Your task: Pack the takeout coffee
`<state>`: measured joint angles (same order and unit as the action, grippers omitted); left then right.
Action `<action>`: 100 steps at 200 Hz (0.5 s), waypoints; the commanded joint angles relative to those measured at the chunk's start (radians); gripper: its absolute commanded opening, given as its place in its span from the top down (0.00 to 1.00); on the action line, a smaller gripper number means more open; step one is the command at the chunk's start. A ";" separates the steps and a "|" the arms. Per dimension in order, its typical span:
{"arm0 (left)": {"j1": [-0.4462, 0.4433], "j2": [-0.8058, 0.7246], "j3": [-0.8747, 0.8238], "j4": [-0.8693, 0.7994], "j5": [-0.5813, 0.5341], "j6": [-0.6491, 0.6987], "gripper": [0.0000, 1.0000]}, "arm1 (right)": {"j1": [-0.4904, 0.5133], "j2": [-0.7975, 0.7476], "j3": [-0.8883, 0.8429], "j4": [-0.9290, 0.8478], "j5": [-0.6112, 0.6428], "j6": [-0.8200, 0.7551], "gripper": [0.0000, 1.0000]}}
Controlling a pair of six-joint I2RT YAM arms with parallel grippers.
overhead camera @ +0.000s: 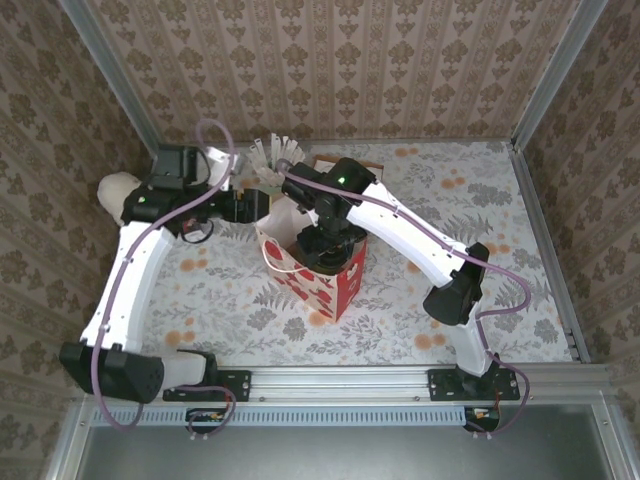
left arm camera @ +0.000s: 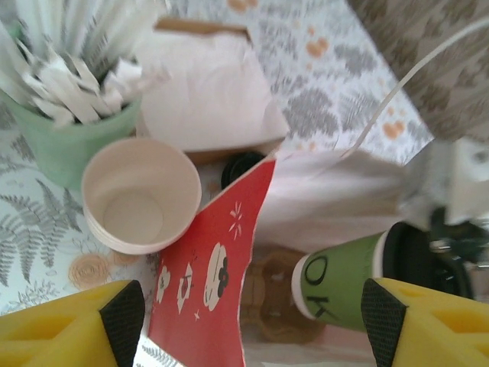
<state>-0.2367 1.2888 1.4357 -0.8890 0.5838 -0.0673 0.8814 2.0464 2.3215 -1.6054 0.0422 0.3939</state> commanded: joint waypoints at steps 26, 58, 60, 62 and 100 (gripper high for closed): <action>-0.067 0.110 0.101 -0.111 0.007 0.118 0.28 | 0.000 0.038 0.006 -0.193 0.028 -0.067 0.39; -0.079 0.198 0.155 -0.146 -0.083 0.130 0.47 | 0.002 0.044 0.012 -0.192 0.020 -0.093 0.39; -0.079 0.203 0.158 -0.148 -0.088 0.132 0.48 | 0.002 0.044 0.014 -0.192 0.019 -0.094 0.39; -0.079 0.205 0.159 -0.148 -0.092 0.133 0.50 | 0.002 0.044 0.014 -0.192 0.019 -0.093 0.39; -0.080 0.242 0.175 -0.136 -0.060 0.126 0.81 | 0.013 0.056 0.030 -0.193 0.019 -0.059 0.41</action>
<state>-0.3145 1.5234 1.5780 -1.0039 0.5114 0.0410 0.8825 2.0846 2.3219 -1.6051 0.0475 0.3244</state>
